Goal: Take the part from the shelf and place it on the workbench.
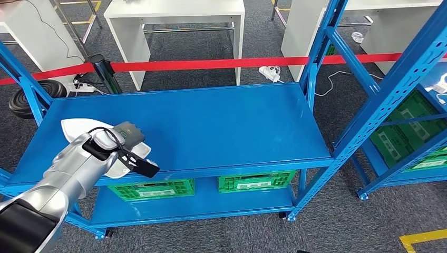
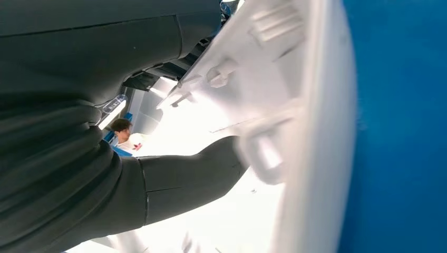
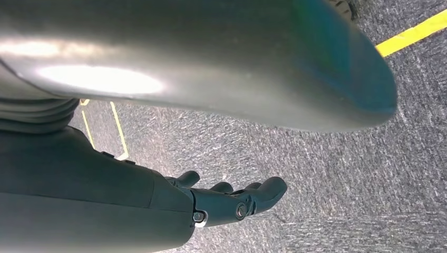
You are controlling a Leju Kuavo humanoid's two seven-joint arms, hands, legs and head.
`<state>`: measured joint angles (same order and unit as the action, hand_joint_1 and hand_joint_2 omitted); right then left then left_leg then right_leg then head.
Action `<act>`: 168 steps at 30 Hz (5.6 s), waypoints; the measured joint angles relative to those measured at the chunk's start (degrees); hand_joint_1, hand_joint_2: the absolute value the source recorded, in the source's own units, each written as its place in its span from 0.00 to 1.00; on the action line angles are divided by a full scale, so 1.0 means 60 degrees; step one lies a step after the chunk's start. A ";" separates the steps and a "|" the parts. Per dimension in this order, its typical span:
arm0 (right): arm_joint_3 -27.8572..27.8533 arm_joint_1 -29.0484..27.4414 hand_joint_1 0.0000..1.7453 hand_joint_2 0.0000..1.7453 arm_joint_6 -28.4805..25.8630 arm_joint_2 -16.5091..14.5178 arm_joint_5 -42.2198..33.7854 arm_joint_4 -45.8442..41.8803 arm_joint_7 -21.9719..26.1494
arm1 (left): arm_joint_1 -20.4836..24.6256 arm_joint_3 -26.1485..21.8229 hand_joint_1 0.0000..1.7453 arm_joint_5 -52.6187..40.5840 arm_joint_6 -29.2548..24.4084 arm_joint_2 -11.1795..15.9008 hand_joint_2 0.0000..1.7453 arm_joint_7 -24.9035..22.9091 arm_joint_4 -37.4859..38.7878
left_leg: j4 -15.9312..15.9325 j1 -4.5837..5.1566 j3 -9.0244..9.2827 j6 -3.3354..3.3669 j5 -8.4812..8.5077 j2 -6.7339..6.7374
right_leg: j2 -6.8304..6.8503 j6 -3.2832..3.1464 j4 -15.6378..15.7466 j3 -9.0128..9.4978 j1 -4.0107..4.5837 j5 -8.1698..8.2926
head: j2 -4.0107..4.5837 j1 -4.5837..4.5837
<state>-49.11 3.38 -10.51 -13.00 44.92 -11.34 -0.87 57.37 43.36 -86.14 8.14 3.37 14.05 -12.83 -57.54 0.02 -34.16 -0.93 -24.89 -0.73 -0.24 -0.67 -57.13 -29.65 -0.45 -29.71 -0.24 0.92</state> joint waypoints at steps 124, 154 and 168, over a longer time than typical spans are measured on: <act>0.0323 0.0098 0.00 0.00 0.0766 0.0556 0.1627 0.0032 -0.0311 | -0.7752 -0.5420 1.00 1.0867 -0.2995 0.0613 1.00 0.3999 -1.3191 | 0.0173 -0.0007 0.0850 0.0283 -0.0660 0.0183 | 0.0012 0.0193 -0.1404 -0.1783 -0.0034 -0.0055 | 0.0000 -0.0007; 0.0248 0.0095 0.00 0.00 0.0961 0.0643 0.1351 0.0035 -0.0083 | -0.7988 -0.5420 1.00 1.0993 -0.3129 0.0704 1.00 0.3941 -1.3344 | 0.0181 -0.0006 0.0934 0.0311 -0.0769 0.0188 | 0.0027 0.0244 -0.1043 -0.1720 -0.0051 0.0286 | 0.0000 -0.0054; 0.0250 0.0104 0.00 0.00 0.0959 0.0661 0.1587 0.0039 0.0296 | -0.8433 -0.5613 1.00 1.0860 -0.3310 0.0762 1.00 0.3844 -1.3740 | -0.0266 -0.0001 -0.0522 -0.0147 0.0110 -0.0227 | -0.0088 -0.0141 -0.0028 0.0223 -0.0061 -0.0227 | 0.0000 -0.0094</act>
<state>-47.60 4.01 -4.76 -9.04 54.44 -11.11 0.90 6.77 9.68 -20.98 -11.72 7.94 37.12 -95.27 -59.13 0.01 -37.29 -1.81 -24.23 -2.10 -0.77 -1.51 -57.29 -28.31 -0.82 -31.08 -0.24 0.36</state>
